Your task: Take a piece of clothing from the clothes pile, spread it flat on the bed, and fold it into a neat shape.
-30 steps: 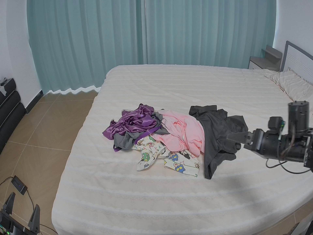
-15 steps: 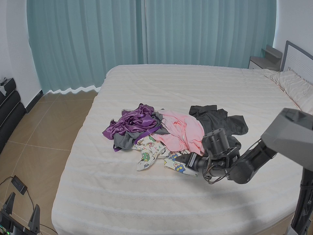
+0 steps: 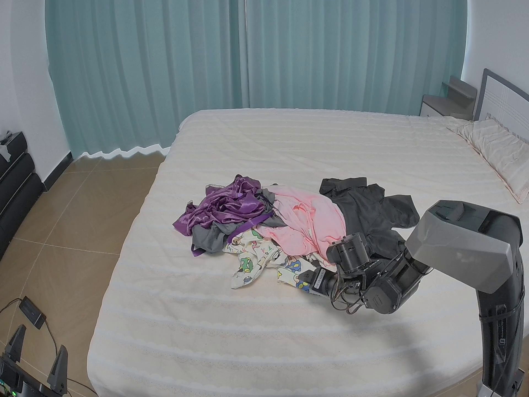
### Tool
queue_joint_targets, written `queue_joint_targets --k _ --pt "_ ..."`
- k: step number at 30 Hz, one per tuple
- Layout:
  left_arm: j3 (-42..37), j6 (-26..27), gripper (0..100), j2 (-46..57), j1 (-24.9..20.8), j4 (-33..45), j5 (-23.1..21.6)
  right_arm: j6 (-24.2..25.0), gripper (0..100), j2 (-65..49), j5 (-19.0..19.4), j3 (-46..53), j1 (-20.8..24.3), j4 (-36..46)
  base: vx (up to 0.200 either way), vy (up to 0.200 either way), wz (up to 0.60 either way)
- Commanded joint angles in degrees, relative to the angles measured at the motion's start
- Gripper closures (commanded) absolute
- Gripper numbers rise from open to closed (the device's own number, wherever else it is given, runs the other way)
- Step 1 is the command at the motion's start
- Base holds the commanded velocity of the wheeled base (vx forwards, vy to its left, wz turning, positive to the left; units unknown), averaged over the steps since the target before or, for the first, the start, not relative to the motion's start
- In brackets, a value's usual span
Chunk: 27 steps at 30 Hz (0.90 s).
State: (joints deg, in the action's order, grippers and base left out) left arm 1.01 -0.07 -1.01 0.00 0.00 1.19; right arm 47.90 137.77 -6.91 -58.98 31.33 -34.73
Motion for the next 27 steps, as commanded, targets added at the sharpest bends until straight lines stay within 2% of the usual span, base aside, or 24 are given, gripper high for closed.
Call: queue_joint_targets --k 1,5,11,20,26,27 --pt "-1.01 -0.01 0 0.92 0.09 0.00 0.04 -0.35 0 0.22 -0.12 0.36 -1.27 0.01 0.000 0.000 0.00" --pt "-0.92 -0.01 0 0.92 0.00 0.00 0.04 -1.67 0 0.40 -1.61 0.18 -2.15 -0.07 0.000 0.000 0.00" --pt "-0.92 -0.01 0 0.92 0.00 0.00 0.04 -2.37 0 1.19 -1.88 -0.52 -2.06 -0.34 0.000 0.000 0.00" --pt "-1.01 -0.01 0 0.92 0.00 0.00 0.04 -3.69 0 6.90 -1.96 -7.99 0.49 0.54 0.000 0.000 0.00" --pt "-1.01 -0.01 0 0.92 0.09 0.00 0.04 -3.78 0 8.92 -2.23 -12.56 0.57 1.68 0.000 0.000 0.00" --pt "-0.92 -0.01 0 0.92 0.09 0.00 0.04 -3.86 100 9.45 -2.49 -14.23 0.57 2.83 0.000 0.000 0.00"
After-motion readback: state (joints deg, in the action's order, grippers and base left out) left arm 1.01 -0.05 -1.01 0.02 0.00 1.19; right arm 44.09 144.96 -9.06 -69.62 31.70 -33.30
